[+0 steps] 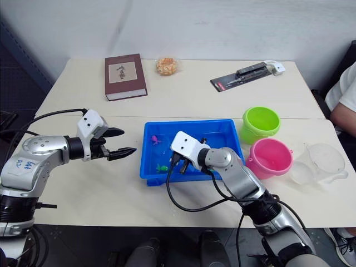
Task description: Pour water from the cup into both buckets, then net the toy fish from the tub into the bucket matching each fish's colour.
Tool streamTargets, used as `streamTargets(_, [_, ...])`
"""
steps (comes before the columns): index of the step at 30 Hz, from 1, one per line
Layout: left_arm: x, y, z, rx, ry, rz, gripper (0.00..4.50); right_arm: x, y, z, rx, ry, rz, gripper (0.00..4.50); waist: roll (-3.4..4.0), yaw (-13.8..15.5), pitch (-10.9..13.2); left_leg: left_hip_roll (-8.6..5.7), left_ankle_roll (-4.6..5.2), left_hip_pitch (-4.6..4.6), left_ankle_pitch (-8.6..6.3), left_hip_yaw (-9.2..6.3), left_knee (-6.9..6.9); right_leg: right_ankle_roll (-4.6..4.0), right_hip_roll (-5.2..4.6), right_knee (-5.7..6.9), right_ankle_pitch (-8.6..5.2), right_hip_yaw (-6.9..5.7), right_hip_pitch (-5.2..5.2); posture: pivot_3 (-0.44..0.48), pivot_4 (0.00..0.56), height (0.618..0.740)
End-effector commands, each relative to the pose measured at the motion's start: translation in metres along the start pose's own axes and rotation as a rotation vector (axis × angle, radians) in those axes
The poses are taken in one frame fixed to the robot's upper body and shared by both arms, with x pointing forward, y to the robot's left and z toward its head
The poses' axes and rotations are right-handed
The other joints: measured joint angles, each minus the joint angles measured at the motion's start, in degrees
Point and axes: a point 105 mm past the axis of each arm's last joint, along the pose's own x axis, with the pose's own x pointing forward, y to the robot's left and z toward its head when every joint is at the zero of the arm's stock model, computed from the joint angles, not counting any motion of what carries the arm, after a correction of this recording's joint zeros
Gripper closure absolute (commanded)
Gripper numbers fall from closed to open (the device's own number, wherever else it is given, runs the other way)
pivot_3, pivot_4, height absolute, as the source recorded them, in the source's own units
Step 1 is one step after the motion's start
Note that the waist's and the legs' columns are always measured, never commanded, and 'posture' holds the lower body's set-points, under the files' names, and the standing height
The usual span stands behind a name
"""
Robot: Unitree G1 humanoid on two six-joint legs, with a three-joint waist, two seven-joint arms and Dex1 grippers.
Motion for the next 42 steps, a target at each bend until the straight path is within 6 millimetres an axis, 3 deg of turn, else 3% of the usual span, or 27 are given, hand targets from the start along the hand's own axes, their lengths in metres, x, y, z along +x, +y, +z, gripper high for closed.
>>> streamTargets(1, [-0.004, 0.002, 0.012, 0.020, -0.043, 0.011, 0.04, -0.006, 0.002, 0.020, -0.043, -0.107, 0.003, 4.50, 0.00, 0.01, 0.00, 0.00, 0.00, 0.00, 0.00, -0.01, 0.00, 0.00, 0.00, 0.01, 0.00, 0.00, 0.00, 0.000, 0.150, 0.740])
streamTargets(12, [-0.002, 0.002, 0.014, 0.018, -0.054, 0.011, 0.04, -0.021, -0.003, 0.024, -0.053, -0.175, -0.024, 4.50, 0.00, 0.04, 0.00, 0.00, 0.00, 0.01, 0.00, 0.02, 0.00, 0.00, 0.01, 0.01, 0.00, -0.01, 0.00, 0.000, 0.150, 0.740])
streamTargets(25, [-0.002, 0.004, 0.016, 0.025, -0.057, 0.011, 0.04, -0.040, -0.009, -0.005, -0.010, -0.090, -0.048, 4.50, -0.01, 0.29, 0.00, -0.03, 0.01, 0.03, 0.01, 0.04, 0.00, 0.00, 0.02, 0.03, 0.00, 0.00, 0.01, 0.000, 0.150, 0.740])
streamTargets(34, [-0.002, 0.005, 0.019, 0.032, -0.062, 0.009, 0.04, -0.033, -0.011, -0.019, 0.066, 0.049, -0.024, 4.50, -0.01, 0.26, 0.00, -0.03, 0.02, 0.03, 0.02, 0.05, 0.02, 0.00, 0.03, 0.05, 0.00, 0.00, 0.01, 0.000, 0.150, 0.740])
streamTargets(42, [-0.002, 0.005, 0.021, 0.035, -0.064, 0.009, 0.04, -0.015, -0.013, -0.013, 0.041, 0.095, -0.028, 4.50, -0.01, 0.23, 0.00, -0.03, 0.02, 0.03, 0.02, 0.04, 0.02, 0.00, 0.03, 0.06, 0.00, 0.00, 0.01, 0.000, 0.150, 0.740])
